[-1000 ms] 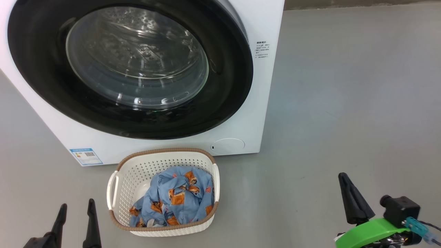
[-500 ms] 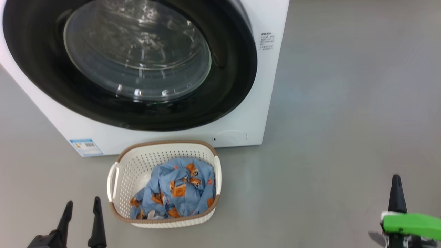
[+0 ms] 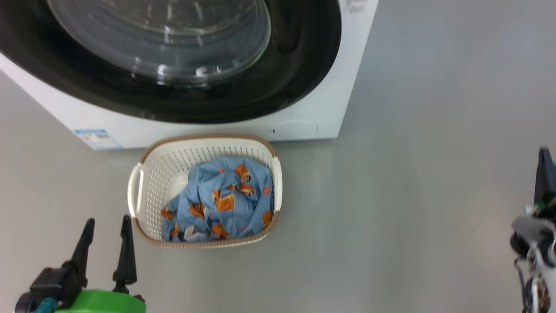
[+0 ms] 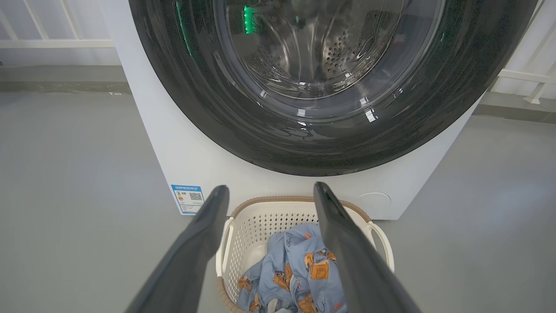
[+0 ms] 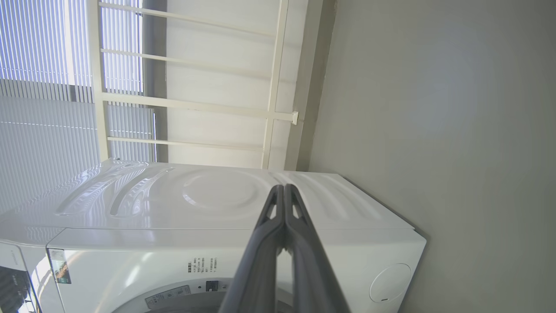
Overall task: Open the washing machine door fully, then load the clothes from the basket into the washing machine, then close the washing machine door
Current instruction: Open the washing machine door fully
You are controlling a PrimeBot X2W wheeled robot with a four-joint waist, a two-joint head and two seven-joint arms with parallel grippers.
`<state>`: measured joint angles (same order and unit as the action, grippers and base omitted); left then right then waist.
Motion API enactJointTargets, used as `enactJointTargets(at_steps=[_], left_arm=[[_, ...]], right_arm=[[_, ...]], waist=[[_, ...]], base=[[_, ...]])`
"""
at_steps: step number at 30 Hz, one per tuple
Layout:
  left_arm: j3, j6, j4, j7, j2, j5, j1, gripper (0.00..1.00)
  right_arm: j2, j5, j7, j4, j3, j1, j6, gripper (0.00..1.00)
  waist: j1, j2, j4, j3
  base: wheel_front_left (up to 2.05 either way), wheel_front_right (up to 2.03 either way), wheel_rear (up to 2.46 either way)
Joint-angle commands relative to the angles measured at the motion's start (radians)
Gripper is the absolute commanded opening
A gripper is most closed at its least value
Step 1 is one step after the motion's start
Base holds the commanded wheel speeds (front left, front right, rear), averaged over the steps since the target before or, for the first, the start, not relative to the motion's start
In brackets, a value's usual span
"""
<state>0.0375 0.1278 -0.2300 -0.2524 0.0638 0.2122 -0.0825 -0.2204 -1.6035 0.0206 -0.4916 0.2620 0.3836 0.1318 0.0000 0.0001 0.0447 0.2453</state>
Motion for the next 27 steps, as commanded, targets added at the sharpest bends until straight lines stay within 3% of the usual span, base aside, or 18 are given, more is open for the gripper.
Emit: enactJointTargets(at_steps=[1, 10, 27], left_arm=[[0.026, 0.003, 0.036, -0.009, 0.028, 0.007, -0.036, 1.00], [0.002, 0.003, 0.092, -0.009, 0.057, 0.009, -0.047, 1.00], [0.025, 0.003, 0.134, -0.009, 0.068, 0.014, -0.064, 1.00]], right_arm=[[-0.028, -0.022, -0.055, 0.025, -0.022, 0.060, -0.001, 0.00], [-0.085, -0.028, -0.258, 0.069, -0.063, 0.254, -0.001, 0.00], [-0.058, 0.023, -0.460, 0.188, -0.225, 0.528, -0.001, 0.00]], waist=[[0.0000, -0.0001, 0.013, 0.084], [0.0000, -0.0001, 0.031, 0.218], [0.0000, -0.0001, 0.060, 0.339]], base=[[0.00, 0.00, 0.00], [0.00, 0.00, 0.00], [0.00, 0.00, 0.00]])
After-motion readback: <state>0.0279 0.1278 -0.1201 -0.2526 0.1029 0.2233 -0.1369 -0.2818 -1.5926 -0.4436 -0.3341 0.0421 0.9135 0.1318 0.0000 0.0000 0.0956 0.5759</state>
